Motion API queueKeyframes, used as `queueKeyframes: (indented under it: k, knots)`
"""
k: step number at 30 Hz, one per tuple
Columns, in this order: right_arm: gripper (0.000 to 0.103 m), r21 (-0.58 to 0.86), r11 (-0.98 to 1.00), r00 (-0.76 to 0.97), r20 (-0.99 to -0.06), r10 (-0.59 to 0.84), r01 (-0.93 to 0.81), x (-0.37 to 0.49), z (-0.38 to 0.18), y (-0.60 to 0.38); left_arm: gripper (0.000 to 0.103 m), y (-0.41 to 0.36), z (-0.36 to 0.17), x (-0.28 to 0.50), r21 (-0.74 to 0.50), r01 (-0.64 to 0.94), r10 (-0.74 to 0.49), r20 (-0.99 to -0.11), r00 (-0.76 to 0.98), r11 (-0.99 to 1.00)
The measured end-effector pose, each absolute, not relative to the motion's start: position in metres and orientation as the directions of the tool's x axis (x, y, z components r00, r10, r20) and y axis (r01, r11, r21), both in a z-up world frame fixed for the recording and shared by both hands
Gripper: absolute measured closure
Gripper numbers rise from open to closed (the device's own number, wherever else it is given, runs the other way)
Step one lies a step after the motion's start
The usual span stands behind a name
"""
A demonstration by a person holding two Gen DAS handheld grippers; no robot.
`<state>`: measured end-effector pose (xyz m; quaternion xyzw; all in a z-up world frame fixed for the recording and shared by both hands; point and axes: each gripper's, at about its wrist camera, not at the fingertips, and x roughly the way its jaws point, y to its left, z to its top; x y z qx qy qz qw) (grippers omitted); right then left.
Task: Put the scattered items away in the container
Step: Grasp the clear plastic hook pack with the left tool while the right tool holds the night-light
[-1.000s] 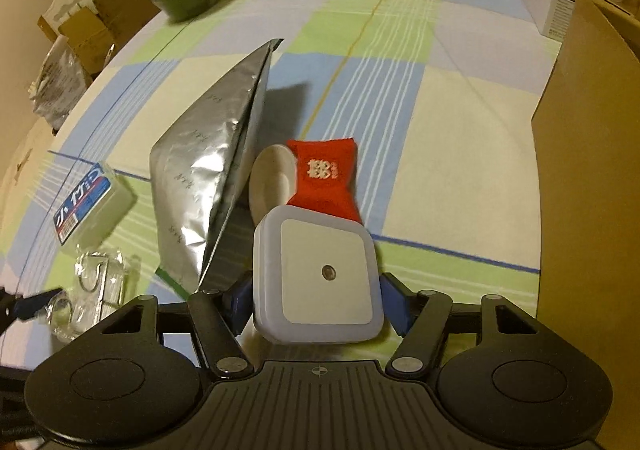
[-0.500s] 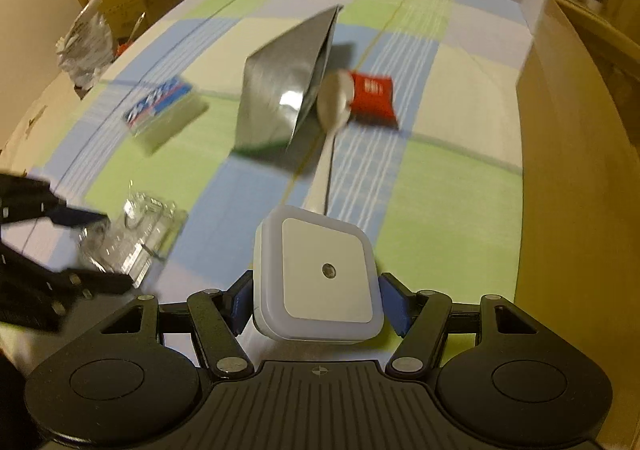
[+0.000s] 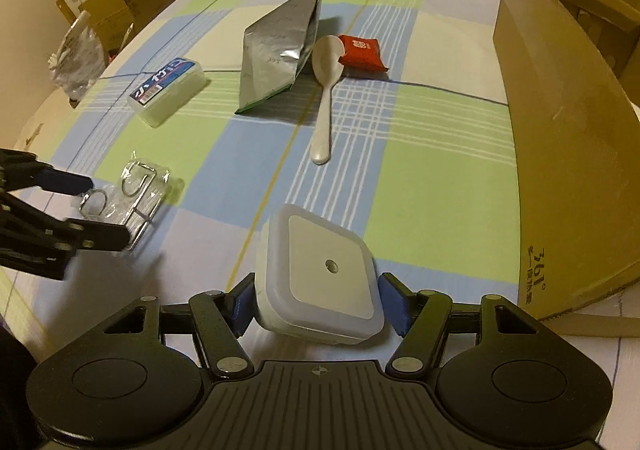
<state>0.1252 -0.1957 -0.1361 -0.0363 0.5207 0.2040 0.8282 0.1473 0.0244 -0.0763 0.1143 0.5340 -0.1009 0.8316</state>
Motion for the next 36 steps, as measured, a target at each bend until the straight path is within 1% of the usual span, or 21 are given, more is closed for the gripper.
queueKeyframes:
  k: [1,2,3,4,5,6,11,18,24,25,26,31,32,33,36]
  knots:
    - [0.035,0.159,0.914,0.374,-0.876,0.305,-0.373,0.125,-0.136,-0.198,0.024,0.022,-0.080,0.150,0.102,0.285,-0.024,-0.913,0.407,0.953]
    - [0.035,0.169,0.913,0.370,-0.875,0.313,-0.371,0.125,-0.136,-0.200,0.028,0.020,-0.083,0.152,0.117,0.282,-0.007,-0.915,0.403,0.952]
    - [0.025,0.182,0.910,0.365,-0.873,0.324,-0.372,0.125,-0.136,-0.202,0.032,0.020,-0.087,0.155,0.121,0.276,0.003,-0.920,0.393,0.954]
    - [0.012,0.190,0.909,0.366,-0.870,0.331,-0.371,0.125,-0.135,-0.205,0.044,0.020,-0.088,0.156,0.120,0.271,0.007,-0.924,0.383,0.955]
    - [0.010,0.195,0.908,0.372,-0.865,0.338,-0.371,0.124,-0.134,-0.207,0.047,0.020,-0.090,0.156,0.118,0.278,0.005,-0.926,0.376,0.953]
    - [0.010,0.198,0.906,0.374,-0.861,0.343,-0.375,0.124,-0.133,-0.209,0.047,0.020,-0.090,0.156,0.116,0.289,-0.001,-0.927,0.375,0.950]
    - [0.010,0.232,0.896,0.353,-0.859,0.371,-0.379,0.125,-0.134,-0.215,0.049,0.028,-0.088,0.156,0.088,0.337,-0.039,-0.935,0.353,0.937]
    - [0.010,0.260,0.880,0.322,-0.859,0.399,-0.398,0.129,-0.141,-0.213,0.048,0.036,-0.086,0.151,0.072,0.349,-0.063,-0.930,0.362,0.934]
    - [0.011,0.278,0.879,0.294,-0.866,0.404,-0.388,0.139,-0.145,-0.214,0.047,0.045,-0.084,0.151,0.032,0.361,-0.109,-0.925,0.363,0.932]
    - [0.019,0.288,0.877,0.286,-0.866,0.410,-0.385,0.140,-0.146,-0.214,0.046,0.046,-0.083,0.151,0.029,0.360,-0.112,-0.925,0.363,0.932]
    - [0.023,0.299,0.874,0.273,-0.867,0.416,-0.383,0.140,-0.147,-0.214,0.045,0.047,-0.083,0.151,0.028,0.359,-0.111,-0.925,0.363,0.933]
    - [0.024,0.293,0.878,0.272,-0.871,0.409,-0.379,0.136,-0.148,-0.210,0.040,0.052,-0.079,0.150,-0.015,0.317,-0.138,-0.918,0.370,0.948]
    - [0.026,0.288,0.880,0.276,-0.872,0.403,-0.378,0.135,-0.148,-0.209,0.040,0.053,-0.079,0.150,-0.021,0.304,-0.138,-0.919,0.370,0.952]
    - [0.035,0.274,0.884,0.285,-0.874,0.393,-0.378,0.134,-0.148,-0.208,0.040,0.053,-0.079,0.151,-0.018,0.292,-0.131,-0.920,0.370,0.956]
    - [0.035,0.268,0.889,0.291,-0.876,0.385,-0.371,0.132,-0.147,-0.207,0.040,0.048,-0.082,0.153,0.010,0.276,-0.094,-0.927,0.362,0.961]
